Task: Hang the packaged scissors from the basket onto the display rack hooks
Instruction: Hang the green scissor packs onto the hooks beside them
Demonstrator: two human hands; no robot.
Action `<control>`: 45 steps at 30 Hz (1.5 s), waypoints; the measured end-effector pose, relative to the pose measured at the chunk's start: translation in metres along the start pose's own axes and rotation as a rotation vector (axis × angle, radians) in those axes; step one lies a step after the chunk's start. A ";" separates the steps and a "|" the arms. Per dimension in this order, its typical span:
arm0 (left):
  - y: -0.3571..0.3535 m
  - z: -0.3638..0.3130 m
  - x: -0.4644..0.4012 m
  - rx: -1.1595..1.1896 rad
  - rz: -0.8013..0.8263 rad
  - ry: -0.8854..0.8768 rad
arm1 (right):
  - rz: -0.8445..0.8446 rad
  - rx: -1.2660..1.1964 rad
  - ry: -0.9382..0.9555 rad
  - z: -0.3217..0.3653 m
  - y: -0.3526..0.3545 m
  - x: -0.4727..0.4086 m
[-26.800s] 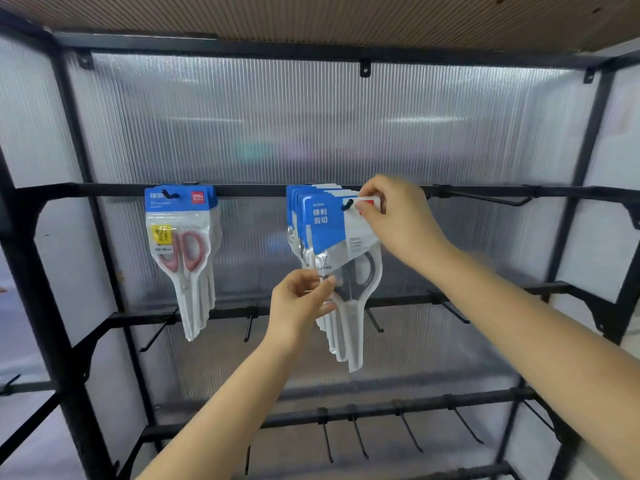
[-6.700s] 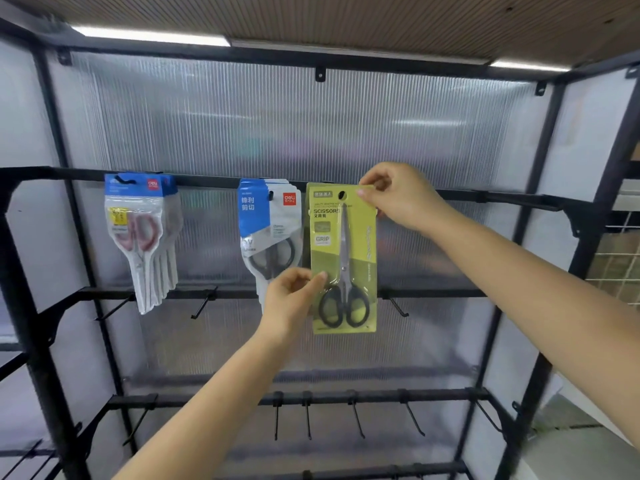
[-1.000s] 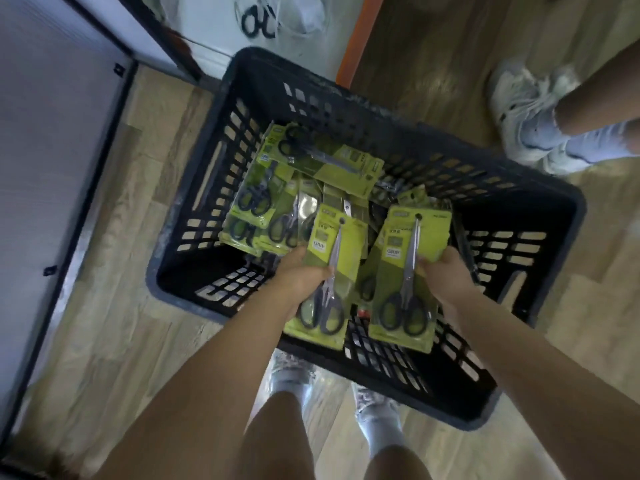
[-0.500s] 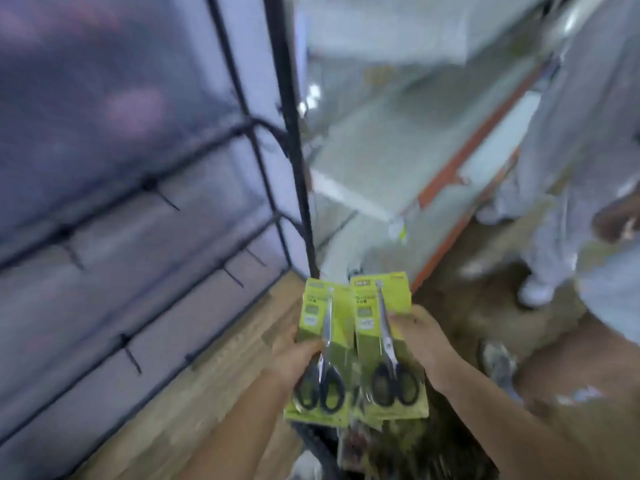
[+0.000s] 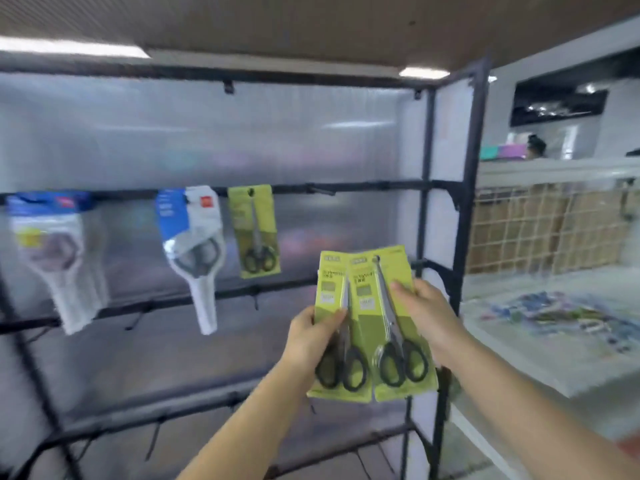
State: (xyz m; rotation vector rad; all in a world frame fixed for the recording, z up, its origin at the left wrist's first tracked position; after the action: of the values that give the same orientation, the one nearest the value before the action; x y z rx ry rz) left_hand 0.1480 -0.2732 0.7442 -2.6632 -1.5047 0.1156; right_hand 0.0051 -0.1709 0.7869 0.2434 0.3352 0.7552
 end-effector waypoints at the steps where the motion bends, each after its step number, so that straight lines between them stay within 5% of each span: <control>1: 0.010 -0.017 0.004 0.011 -0.024 -0.029 | 0.006 -0.001 0.036 0.019 -0.006 0.002; 16: 0.151 -0.095 0.034 0.048 -0.448 -0.160 | 0.093 -0.116 0.157 0.119 -0.093 -0.003; 45: 0.167 -0.090 -0.017 0.060 -0.410 -0.201 | 0.036 0.089 0.240 0.124 -0.178 -0.107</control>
State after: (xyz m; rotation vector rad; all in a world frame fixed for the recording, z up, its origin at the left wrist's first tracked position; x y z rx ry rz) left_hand 0.2908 -0.3761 0.8158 -2.2952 -2.0356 0.4015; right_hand 0.0911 -0.3834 0.8643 0.2430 0.5942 0.8074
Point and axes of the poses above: each hand's wrist, its own x-axis away from the middle knuckle, its own y-axis out of the back of the hand, z = x × y, the point moved 4 cm from there along -x, towards the middle knuckle, and after that the axes turned 3 degrees about x, right-handed, at the moved point
